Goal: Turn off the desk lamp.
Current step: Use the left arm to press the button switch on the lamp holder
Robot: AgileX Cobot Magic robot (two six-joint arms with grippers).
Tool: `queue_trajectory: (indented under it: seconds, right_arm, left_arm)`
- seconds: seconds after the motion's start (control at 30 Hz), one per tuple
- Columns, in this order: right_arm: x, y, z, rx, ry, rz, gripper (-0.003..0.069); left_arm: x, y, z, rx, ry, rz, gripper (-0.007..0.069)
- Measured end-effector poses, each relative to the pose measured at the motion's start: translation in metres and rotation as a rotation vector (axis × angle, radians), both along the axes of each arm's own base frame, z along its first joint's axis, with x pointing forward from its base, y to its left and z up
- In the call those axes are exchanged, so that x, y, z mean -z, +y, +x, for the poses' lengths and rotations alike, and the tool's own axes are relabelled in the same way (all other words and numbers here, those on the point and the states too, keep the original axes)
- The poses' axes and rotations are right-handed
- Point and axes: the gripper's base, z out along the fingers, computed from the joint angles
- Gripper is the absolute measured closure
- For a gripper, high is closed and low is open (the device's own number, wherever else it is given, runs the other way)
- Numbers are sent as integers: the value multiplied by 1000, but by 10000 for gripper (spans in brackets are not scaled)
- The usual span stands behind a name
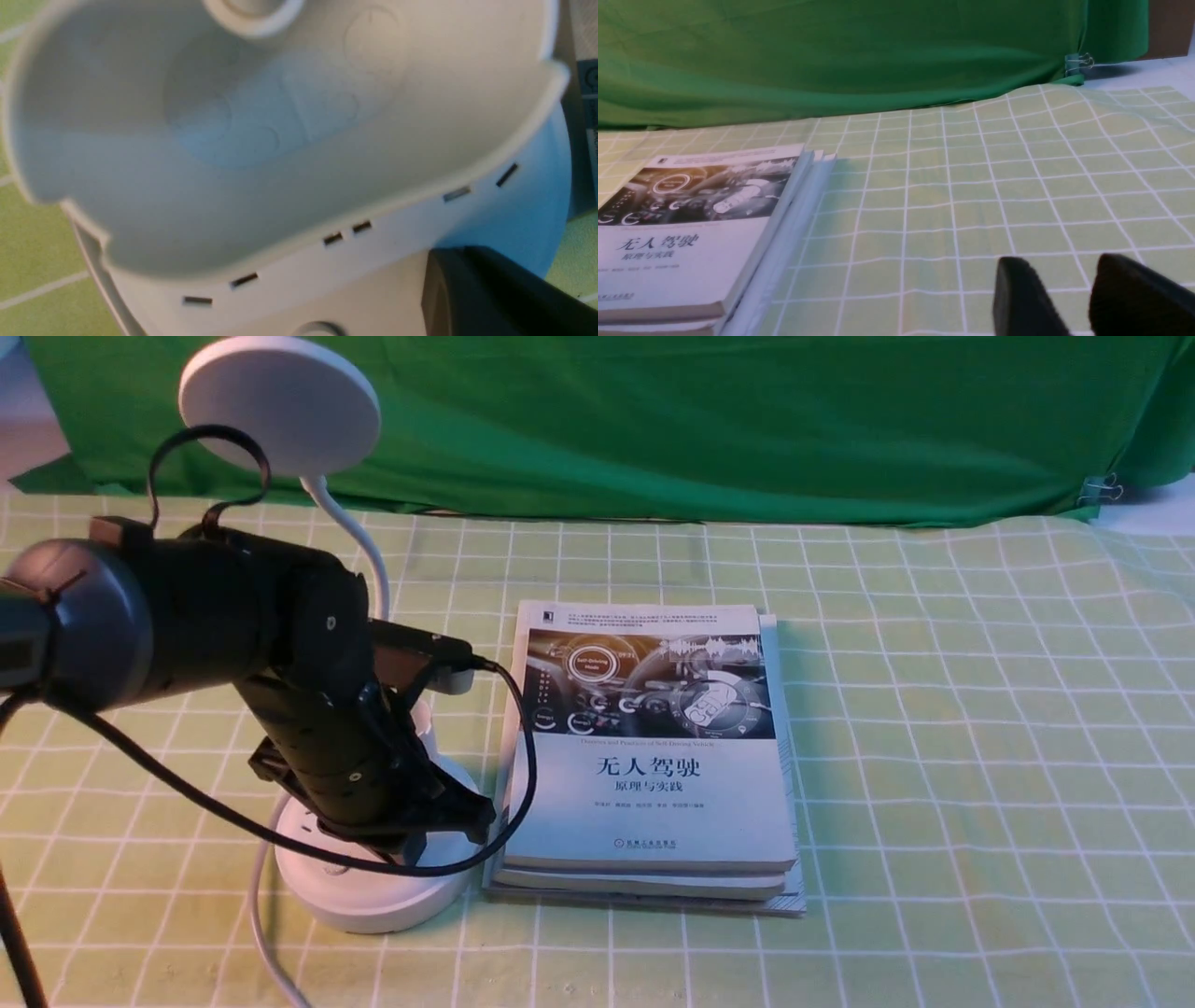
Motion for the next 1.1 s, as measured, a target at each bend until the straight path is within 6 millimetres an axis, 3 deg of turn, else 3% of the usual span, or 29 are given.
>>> queue_trajectory:
  seconds: [0.43, 0.63, 0.77, 1.03, 1.1]
  right_arm:
    - [0, 0, 0, 0, -1, 0, 421]
    - [0, 0, 0, 0, 0, 0, 421]
    - [0, 0, 0, 0, 0, 0, 421]
    - [0, 0, 0, 0, 0, 0, 421]
    - [0, 0, 0, 0, 0, 1, 421]
  left_arm:
    - [-26, 3, -8, 2, -68, -26, 624]
    - [-20, 2, -5, -1, -66, -25, 624]
    - [-1, 0, -1, -3, -18, -8, 624]
    - [-6, 0, 0, -5, -39, -17, 624]
    - [-21, 3, -11, -5, -57, -27, 624]
